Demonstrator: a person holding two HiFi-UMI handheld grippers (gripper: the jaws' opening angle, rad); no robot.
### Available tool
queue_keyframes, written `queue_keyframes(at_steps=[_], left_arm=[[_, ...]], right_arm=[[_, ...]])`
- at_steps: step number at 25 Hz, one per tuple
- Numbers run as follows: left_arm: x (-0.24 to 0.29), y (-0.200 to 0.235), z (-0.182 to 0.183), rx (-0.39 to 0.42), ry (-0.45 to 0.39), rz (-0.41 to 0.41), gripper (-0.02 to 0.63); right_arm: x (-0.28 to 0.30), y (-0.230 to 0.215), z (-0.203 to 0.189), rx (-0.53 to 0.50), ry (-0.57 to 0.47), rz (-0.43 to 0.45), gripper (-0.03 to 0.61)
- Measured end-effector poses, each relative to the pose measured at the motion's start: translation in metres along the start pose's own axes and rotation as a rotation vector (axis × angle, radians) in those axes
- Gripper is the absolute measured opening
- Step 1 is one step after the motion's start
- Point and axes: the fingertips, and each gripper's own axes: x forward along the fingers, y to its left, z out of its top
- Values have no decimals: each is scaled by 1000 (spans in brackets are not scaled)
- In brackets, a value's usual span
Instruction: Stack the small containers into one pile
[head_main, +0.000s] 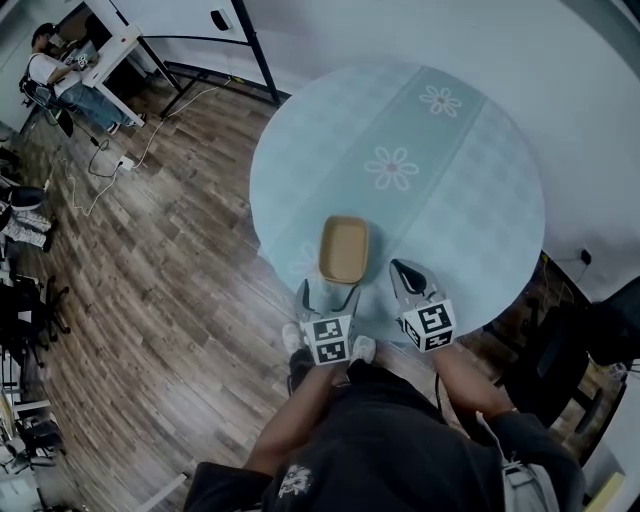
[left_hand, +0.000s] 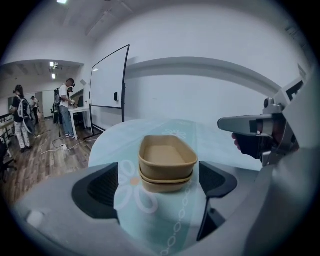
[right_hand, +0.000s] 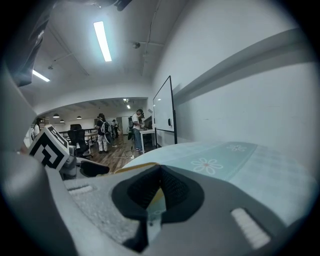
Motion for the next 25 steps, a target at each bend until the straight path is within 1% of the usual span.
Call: queue_keyframes(at_steps=[3, 7, 9, 13, 17, 21, 22, 25], left_arm=[[-12, 8, 11, 14, -35, -4, 503], [-23, 21, 29, 47, -71, 0, 429], [-29, 28, 39, 59, -86, 0, 377], [-44, 46, 59, 71, -124, 3, 244], [-56, 62, 79, 88, -159, -2, 132], [-64, 75, 96, 87, -186, -15, 15], [-66, 77, 99, 88, -189, -24, 6], [-67, 82, 108, 97, -194, -58, 6]], right_arm=[[-1, 9, 4, 0, -6, 2, 2], [3, 20, 17, -2, -29, 1, 2], [6, 25, 25, -4, -40, -4, 2], [10, 40, 44, -3, -68, -11, 2], [15, 55, 65, -11, -95, -16, 2], [18, 69, 84, -19, -125, -28, 2], [19, 72, 88, -19, -132, -27, 2], [21, 79, 99, -27, -148, -32, 2]])
